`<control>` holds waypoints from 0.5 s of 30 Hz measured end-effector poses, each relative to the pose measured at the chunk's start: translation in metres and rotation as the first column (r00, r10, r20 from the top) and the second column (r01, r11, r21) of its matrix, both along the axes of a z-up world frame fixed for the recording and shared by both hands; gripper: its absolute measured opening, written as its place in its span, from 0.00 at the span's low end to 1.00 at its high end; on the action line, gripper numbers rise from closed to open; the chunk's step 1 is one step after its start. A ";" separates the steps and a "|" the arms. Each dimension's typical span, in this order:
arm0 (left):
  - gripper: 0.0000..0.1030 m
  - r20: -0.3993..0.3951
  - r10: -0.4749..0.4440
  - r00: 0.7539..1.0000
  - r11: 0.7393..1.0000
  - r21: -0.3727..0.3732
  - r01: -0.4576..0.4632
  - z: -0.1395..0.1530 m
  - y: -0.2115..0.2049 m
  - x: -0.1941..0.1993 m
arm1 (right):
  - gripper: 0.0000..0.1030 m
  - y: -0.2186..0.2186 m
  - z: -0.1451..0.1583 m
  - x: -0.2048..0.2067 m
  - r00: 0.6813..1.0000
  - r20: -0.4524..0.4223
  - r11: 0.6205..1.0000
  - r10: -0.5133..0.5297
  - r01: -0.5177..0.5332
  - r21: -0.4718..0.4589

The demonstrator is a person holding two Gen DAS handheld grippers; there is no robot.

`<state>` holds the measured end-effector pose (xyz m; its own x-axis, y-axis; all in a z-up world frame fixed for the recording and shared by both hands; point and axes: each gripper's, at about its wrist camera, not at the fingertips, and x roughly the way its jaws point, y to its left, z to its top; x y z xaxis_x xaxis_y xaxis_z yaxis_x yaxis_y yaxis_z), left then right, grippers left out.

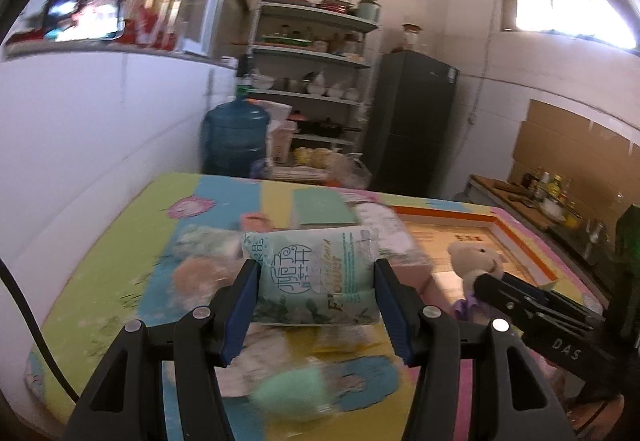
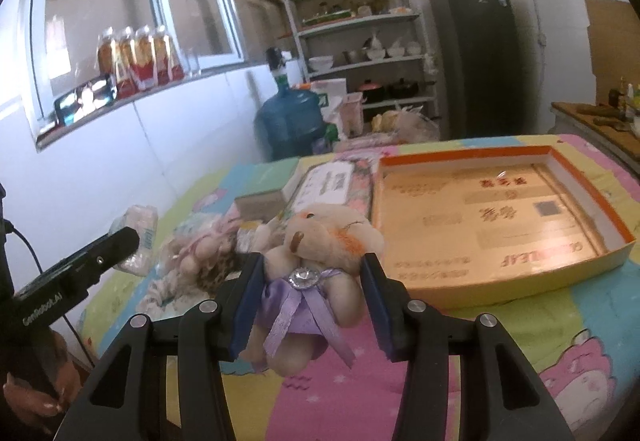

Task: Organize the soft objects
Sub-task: 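Carry the pack with the left gripper while the right carries the bear toward the box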

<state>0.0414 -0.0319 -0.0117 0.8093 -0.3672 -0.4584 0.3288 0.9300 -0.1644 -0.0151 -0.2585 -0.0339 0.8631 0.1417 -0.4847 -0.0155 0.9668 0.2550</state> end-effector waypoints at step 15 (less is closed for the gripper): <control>0.56 0.017 -0.127 0.992 0.992 0.004 0.127 0.017 -0.117 0.020 | 0.49 -0.098 0.019 -0.010 0.988 0.060 0.989 -0.145 0.145 0.005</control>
